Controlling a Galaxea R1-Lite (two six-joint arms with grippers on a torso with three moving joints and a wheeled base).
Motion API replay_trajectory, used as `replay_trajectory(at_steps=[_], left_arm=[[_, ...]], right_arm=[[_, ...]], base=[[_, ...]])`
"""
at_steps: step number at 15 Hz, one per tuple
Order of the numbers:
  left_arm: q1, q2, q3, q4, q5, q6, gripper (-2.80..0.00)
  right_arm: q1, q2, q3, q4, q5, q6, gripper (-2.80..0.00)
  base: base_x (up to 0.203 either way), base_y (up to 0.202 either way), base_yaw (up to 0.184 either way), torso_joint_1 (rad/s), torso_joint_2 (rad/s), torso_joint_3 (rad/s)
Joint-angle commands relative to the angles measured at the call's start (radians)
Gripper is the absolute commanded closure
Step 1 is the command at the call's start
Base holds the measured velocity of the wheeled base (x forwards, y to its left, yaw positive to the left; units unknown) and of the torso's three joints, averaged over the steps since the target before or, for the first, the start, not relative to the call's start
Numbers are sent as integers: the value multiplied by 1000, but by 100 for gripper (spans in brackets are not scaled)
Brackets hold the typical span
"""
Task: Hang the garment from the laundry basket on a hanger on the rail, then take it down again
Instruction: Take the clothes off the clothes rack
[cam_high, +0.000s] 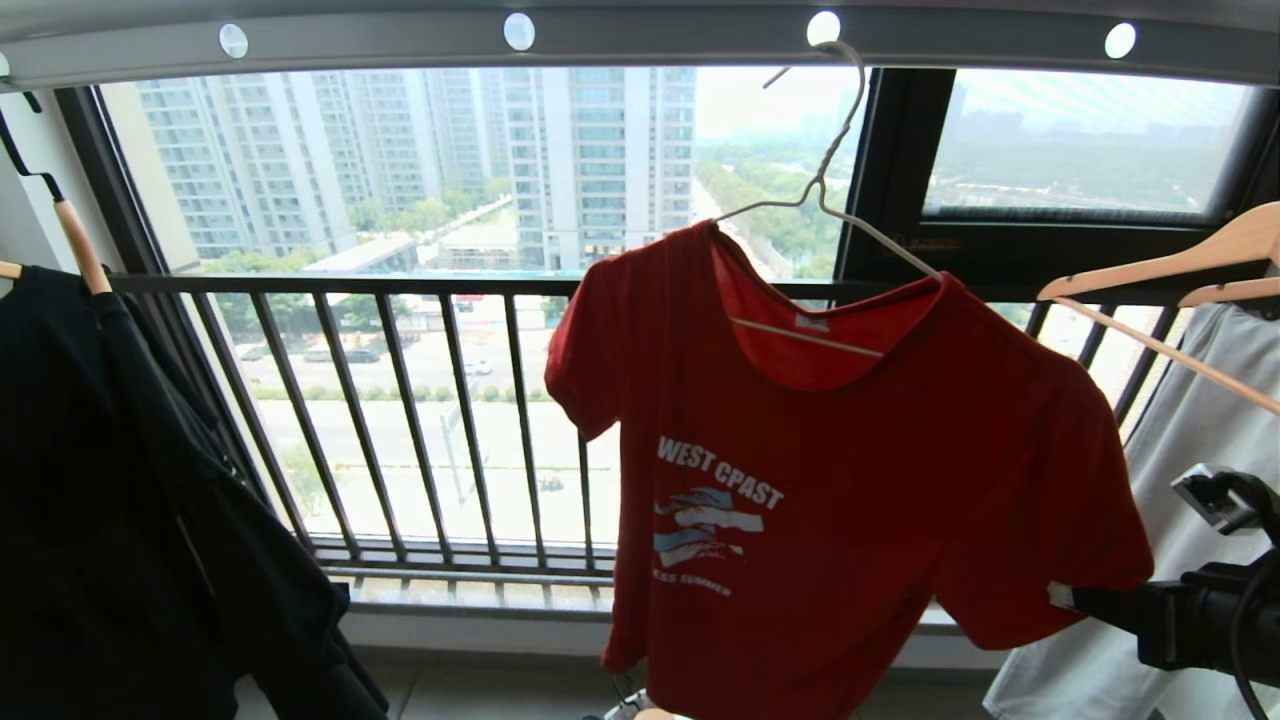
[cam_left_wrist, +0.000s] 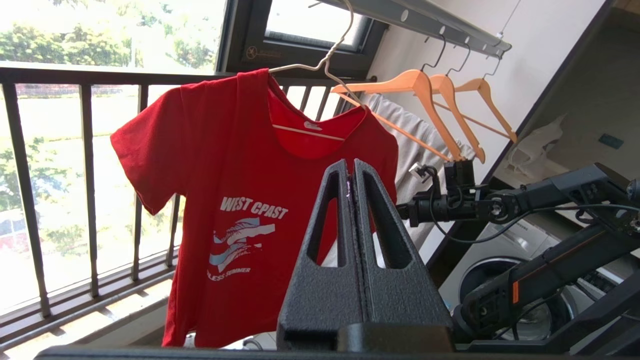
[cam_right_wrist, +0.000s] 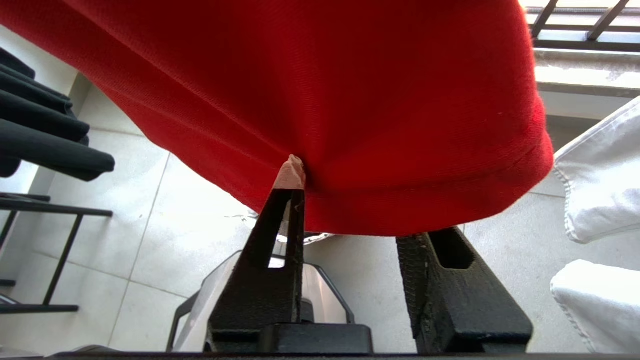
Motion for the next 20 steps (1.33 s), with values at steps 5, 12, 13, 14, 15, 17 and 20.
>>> replay_trajectory(at_steps=[5, 12, 13, 14, 15, 17, 20], left_arm=[[-1, 6, -3, 6, -13, -6, 0], [0, -63, 51, 18, -20, -15, 0], [1, -81, 53, 38, -23, -20, 0], [2, -97, 53, 75, -23, -21, 0], [3, -118, 58, 119, -23, -22, 0], [2, -194, 78, 243, -31, -21, 0], [1, -343, 83, 458, -115, -21, 0]], right_arm=[[0, -280, -5, 216, 0, -42, -280], [1, -603, -303, 741, 22, -44, 0], [2, -635, -345, 792, 33, -42, 0], [2, -650, -382, 828, 51, -34, 0], [4, -661, -425, 865, 101, -22, 0], [5, -684, -521, 963, 209, -3, 0], [5, -774, -566, 1038, 274, 11, 0]], base=[[0, 0, 0, 0, 0, 0], [0, 0, 0, 0, 0, 0], [0, 0, 0, 0, 0, 0], [0, 0, 0, 0, 0, 0], [0, 0, 0, 0, 0, 0], [0, 0, 0, 0, 0, 0], [0, 0, 0, 0, 0, 0]])
